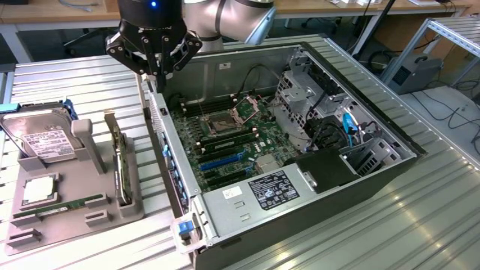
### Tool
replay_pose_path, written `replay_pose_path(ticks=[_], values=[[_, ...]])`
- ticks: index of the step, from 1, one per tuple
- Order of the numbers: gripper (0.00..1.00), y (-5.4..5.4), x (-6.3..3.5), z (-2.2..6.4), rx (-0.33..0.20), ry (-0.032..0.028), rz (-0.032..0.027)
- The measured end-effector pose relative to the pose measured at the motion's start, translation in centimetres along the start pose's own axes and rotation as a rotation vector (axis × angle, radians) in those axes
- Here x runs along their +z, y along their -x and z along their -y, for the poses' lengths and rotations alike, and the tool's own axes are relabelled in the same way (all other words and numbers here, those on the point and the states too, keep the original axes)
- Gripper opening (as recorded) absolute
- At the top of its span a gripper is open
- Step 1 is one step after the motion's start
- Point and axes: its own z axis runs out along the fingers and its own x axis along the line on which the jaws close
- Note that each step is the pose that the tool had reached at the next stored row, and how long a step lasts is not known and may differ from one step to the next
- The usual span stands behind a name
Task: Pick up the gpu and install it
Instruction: 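Reach for the gpu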
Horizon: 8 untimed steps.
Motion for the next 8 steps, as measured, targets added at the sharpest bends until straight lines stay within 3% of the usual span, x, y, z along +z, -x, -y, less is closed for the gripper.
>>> replay_pose_path(ticks=[8], values=[[0.11,-0.43,-0.02,0.03,0.0,-0.0001,-0.0001]])
